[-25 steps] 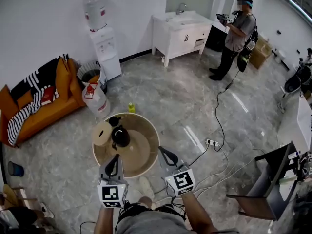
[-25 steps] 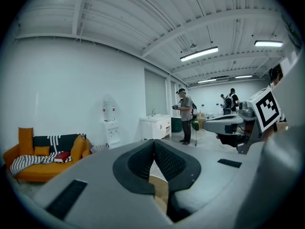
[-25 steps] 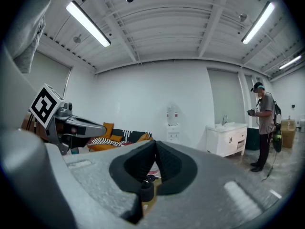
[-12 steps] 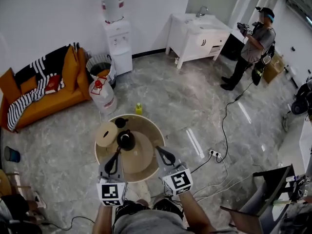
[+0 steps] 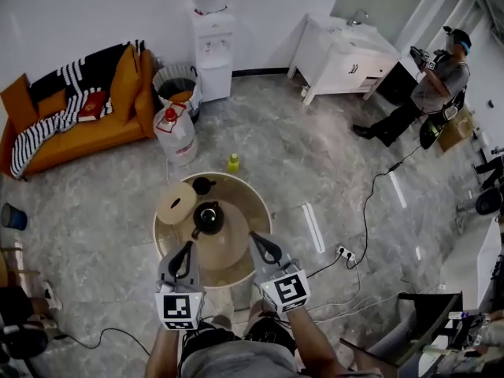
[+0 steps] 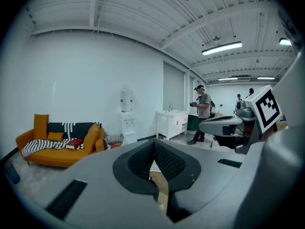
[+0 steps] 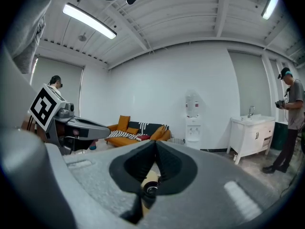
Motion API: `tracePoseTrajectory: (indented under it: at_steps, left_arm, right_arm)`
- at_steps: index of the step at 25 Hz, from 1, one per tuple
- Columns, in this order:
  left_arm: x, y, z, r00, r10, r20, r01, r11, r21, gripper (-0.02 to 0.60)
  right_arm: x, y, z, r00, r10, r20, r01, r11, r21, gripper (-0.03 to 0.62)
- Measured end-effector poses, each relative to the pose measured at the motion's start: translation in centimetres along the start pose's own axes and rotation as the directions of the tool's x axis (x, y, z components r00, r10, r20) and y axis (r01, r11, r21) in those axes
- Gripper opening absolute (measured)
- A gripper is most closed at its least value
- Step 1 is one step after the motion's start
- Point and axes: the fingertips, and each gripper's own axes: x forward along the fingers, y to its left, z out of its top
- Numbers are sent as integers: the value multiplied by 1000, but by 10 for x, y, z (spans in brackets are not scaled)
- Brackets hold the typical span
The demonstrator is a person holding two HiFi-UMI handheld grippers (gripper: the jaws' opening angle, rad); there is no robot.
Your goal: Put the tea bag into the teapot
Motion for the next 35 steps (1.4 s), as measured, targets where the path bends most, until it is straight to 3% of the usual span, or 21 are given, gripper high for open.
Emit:
tracePoseTrajectory:
  at_steps: [10, 18, 22, 25, 29, 35]
  left_arm:
    - [25, 11, -38, 995, 78, -58, -80, 996, -28, 17]
    - [47, -5, -91, 981, 142, -131, -157, 981, -112, 17]
    - [57, -10, -121, 977, 152, -150, -166, 982, -88, 17]
    - [63, -10, -139, 968, 180, -173, -207, 967, -151, 17]
    - [70, -10, -171, 963, 191, -192, -214, 971, -106, 17]
    - [86, -8, -214, 951, 204, -234, -254, 944, -209, 17]
  right_arm:
    - [47, -5, -47, 991, 118, -63, -116, 993, 30, -2]
    - [62, -7, -101, 966, 217, -137, -209, 975, 72, -2]
    - [71, -7, -133, 955, 251, -158, -242, 967, 75, -1]
    - [78, -4, -157, 943, 276, -184, -266, 961, 76, 0]
    - [84, -8, -191, 932, 292, -214, -280, 956, 85, 0]
    - [99, -8, -242, 920, 302, -250, -285, 953, 100, 0]
